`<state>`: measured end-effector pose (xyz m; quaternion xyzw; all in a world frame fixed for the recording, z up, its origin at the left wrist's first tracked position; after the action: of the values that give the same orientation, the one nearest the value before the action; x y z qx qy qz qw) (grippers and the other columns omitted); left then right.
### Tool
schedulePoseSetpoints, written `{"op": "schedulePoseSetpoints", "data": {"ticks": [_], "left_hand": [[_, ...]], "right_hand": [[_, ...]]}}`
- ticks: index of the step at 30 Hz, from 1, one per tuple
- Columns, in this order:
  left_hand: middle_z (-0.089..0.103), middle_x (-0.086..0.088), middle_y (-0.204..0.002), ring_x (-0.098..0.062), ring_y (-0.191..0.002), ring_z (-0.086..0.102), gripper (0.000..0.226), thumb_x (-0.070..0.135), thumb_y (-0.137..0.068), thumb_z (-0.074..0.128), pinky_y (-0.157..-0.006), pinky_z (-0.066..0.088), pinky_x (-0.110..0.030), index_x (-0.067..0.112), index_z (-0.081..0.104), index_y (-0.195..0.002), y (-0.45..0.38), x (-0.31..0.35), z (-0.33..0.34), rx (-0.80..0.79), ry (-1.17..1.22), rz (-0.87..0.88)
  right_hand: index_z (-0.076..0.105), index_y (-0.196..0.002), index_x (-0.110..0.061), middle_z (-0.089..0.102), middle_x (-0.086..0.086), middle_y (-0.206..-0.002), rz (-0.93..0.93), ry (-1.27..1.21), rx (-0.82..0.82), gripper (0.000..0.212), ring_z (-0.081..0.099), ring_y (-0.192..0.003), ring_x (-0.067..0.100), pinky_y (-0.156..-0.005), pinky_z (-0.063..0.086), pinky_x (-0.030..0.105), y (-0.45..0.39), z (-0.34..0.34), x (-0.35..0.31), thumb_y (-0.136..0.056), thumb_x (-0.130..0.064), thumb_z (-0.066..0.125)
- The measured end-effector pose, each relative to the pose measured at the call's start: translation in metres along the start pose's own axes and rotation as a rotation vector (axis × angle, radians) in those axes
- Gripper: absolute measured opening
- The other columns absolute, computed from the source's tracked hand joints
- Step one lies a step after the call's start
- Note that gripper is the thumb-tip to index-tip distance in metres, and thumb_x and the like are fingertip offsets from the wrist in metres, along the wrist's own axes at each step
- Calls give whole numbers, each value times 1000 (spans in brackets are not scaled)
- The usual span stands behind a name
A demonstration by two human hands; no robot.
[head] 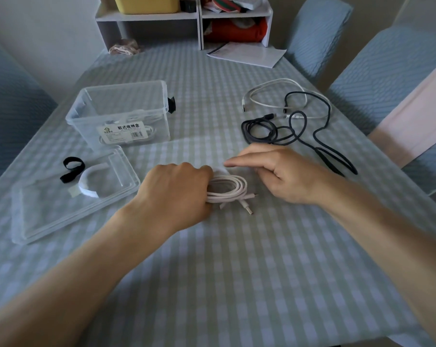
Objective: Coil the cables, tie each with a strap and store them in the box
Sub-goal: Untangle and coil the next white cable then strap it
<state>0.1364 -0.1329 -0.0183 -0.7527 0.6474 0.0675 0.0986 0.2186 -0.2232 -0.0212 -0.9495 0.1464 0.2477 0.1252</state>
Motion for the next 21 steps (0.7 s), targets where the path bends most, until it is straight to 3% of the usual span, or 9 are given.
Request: {"op": "schedulePoseSetpoints", "data": {"ticks": [2, 5, 9, 12, 15, 18, 21], "left_hand": [[38, 6, -66, -23, -64, 45, 15, 36, -90, 46, -59, 33, -30, 24, 37, -89, 3, -6, 1, 2, 12, -17], [45, 6, -67, -22, -65, 49, 11, 34, -87, 48, -60, 36, -29, 25, 41, -89, 6, -13, 2, -4, 68, -26], [46, 6, -66, -23, -64, 49, 12, 30, -82, 52, -61, 39, -30, 26, 42, -86, 6, -14, 2, -14, 129, -28], [43, 6, -64, -23, -64, 47, 11, 30, -83, 52, -62, 37, -30, 26, 42, -85, 8, -15, 2, 9, 147, -48], [42, 7, -64, -23, -65, 47, 9, 30, -83, 52, -61, 34, -30, 25, 45, -86, 10, -16, 1, 27, 172, -66], [42, 7, -64, -23, -66, 46, 8, 30, -83, 53, -60, 31, -30, 26, 46, -84, 10, -19, 0, 47, 222, -83], [47, 7, -65, -23, -67, 47, 12, 30, -81, 56, -58, 31, -30, 25, 47, -76, 9, -29, 2, 66, 350, -150]], "right_hand": [[61, -134, -29, 59, -11, -125, -1, 31, -61, 59, 53, -120, 5, -103, 45, 35, -3, 6, -2, -90, 4, 39], [65, -130, -29, 62, -12, -122, -17, 55, -59, 54, 55, -116, 6, -100, 46, 35, -4, 7, -5, -89, -27, 30], [68, -126, -22, 64, -10, -125, -55, 131, 1, 55, 53, -119, 8, -102, 45, 36, 2, 5, -3, -84, -8, 36], [65, -129, -19, 65, -9, -127, -78, 162, 39, 52, 53, -118, 15, -102, 44, 33, 8, 9, -8, -86, -6, 41], [66, -128, -16, 65, -4, -125, -110, 195, 81, 43, 54, -112, 23, -99, 44, 34, 12, 13, -11, -92, -20, 42], [71, -122, -19, 58, 0, -129, -48, 206, 146, 44, 46, -121, 23, -101, 40, 35, 16, 12, -5, -93, -39, 44], [76, -110, -19, 58, -12, -120, 10, 102, 193, 37, 44, -116, 15, -100, 35, 26, 16, 9, -2, -95, -39, 49]]}}
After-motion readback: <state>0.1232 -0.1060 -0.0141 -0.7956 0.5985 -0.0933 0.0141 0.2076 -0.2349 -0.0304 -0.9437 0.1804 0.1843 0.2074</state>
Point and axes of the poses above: each hand's wrist, its own y-axis away from the middle knuckle, its own z-axis out of the palm, x = y × z, the point moved 10 cm from there along -y, towards the middle knuckle
